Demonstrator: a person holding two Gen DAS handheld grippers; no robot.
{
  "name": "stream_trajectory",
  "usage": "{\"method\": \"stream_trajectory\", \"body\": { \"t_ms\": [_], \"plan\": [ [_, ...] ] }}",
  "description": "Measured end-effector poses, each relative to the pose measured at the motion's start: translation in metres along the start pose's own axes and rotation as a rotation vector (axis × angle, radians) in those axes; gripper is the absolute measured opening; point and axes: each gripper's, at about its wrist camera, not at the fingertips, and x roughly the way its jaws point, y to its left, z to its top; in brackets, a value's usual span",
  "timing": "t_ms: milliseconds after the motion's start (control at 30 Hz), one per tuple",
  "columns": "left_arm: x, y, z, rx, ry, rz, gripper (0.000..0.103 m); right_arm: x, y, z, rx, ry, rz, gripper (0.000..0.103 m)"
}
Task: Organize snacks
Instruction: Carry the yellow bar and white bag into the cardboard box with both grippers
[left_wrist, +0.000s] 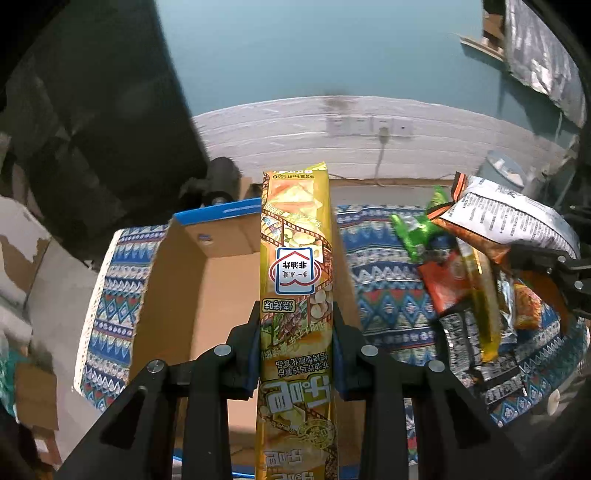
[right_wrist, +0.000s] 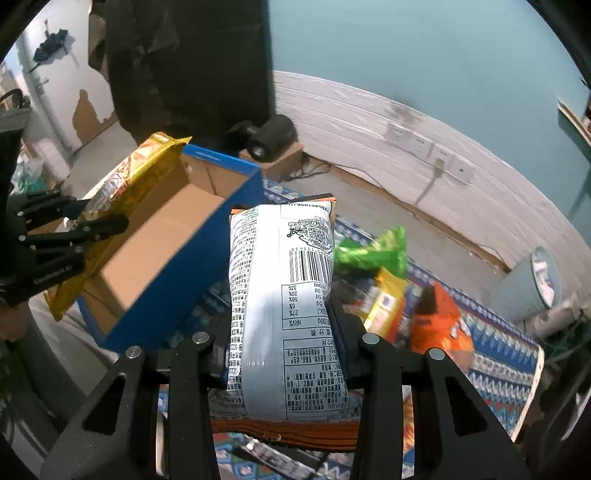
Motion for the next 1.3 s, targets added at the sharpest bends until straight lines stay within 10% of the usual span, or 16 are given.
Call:
{"method": "stream_trajectory", "body": {
  "t_ms": [1033, 1300],
  "plan": [
    [0.043, 0.098, -0.023, -0.132, 0.101, 0.086, 0.036, 0.108, 0.134, 0.079, -0.119, 0.108, 0.183, 0.041],
    [0.033, 0.099, -0.022, -0.138, 0.090, 0.104, 0.051, 0.090, 0.132, 0.080, -0.125, 0.051, 0.169, 0.071]
  ]
}}
